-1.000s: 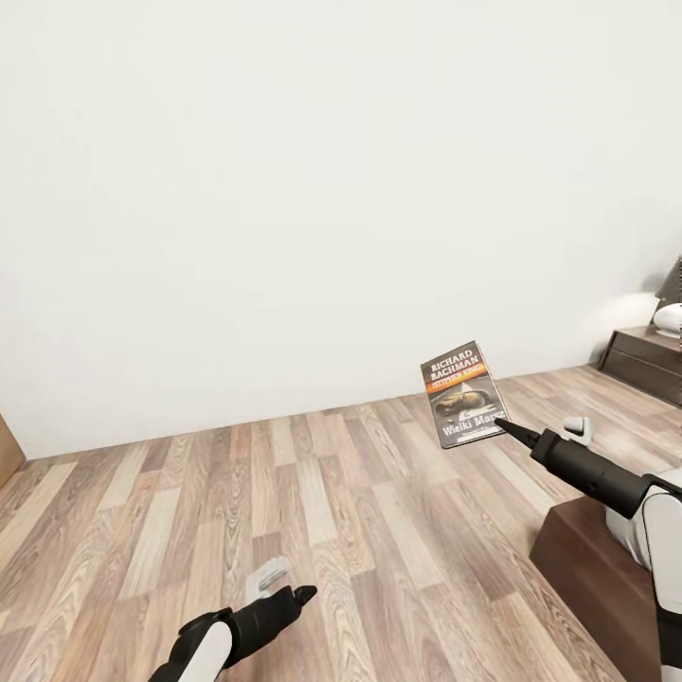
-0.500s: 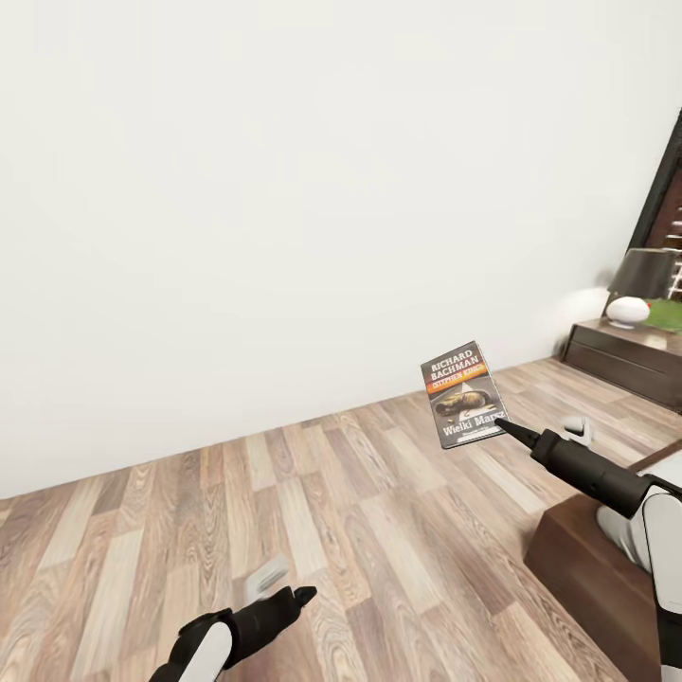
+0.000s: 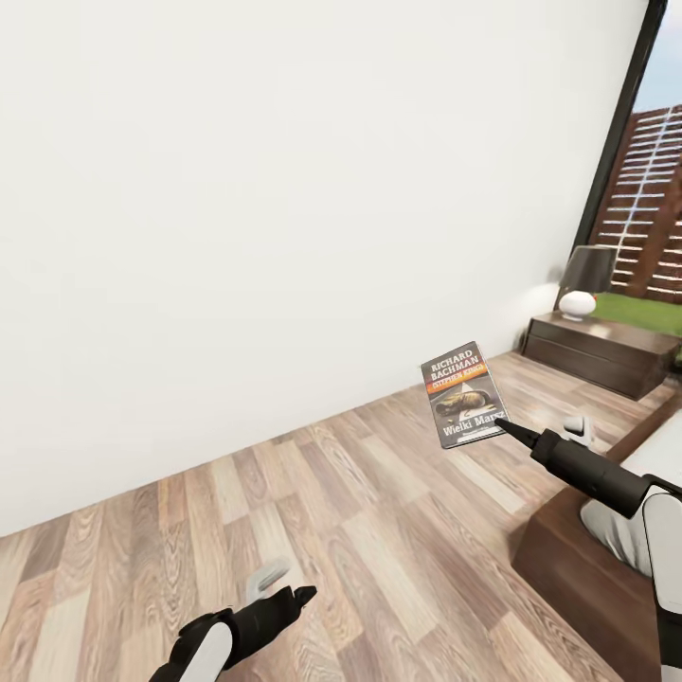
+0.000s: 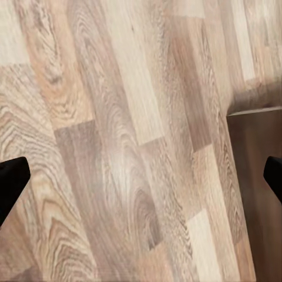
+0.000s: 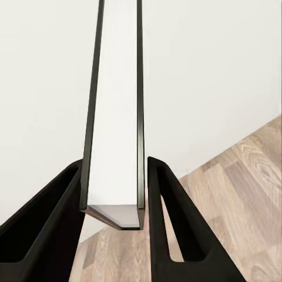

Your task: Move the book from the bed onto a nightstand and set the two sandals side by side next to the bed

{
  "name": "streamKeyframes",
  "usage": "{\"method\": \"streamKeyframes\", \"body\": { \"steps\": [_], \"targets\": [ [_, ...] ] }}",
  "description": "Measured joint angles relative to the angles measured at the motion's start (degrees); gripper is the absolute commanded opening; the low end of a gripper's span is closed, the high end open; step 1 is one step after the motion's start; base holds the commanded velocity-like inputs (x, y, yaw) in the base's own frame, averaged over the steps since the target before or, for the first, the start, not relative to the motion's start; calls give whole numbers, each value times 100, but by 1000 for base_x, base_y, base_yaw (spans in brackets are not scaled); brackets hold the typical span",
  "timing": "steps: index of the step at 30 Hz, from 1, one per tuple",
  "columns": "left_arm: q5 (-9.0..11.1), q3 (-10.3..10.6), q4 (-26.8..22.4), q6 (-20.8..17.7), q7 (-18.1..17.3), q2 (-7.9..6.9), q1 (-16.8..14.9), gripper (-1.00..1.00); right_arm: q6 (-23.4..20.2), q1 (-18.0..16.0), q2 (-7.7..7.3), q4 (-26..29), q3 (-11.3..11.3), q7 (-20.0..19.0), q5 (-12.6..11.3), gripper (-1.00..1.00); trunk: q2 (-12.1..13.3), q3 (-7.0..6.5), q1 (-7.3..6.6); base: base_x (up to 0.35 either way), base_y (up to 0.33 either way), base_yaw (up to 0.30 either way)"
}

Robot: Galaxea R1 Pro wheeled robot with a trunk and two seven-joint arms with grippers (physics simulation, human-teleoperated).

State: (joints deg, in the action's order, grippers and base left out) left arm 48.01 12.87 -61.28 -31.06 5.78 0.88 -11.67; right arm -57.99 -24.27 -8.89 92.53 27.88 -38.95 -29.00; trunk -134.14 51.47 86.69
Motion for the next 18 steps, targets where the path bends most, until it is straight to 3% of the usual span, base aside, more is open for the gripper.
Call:
{"method": "streamKeyframes", "body": {
  "steps": [7,14,18],
  "targets": [
    [-5,7,-23,8,0,-2,0,100,1,0,0,0,0,0,0,-100,0,0,0,269,147,-267],
    [-8,37,-797,50,-6,-87,158,100,3,0,0,0,2,0,1,-100,0,0,0,270,147,-267],
    [-12,42,-915,53,3,-90,209,100,6,0,0,0,4,0,4,-100,0,0,0,270,150,-267]
  ]
}}
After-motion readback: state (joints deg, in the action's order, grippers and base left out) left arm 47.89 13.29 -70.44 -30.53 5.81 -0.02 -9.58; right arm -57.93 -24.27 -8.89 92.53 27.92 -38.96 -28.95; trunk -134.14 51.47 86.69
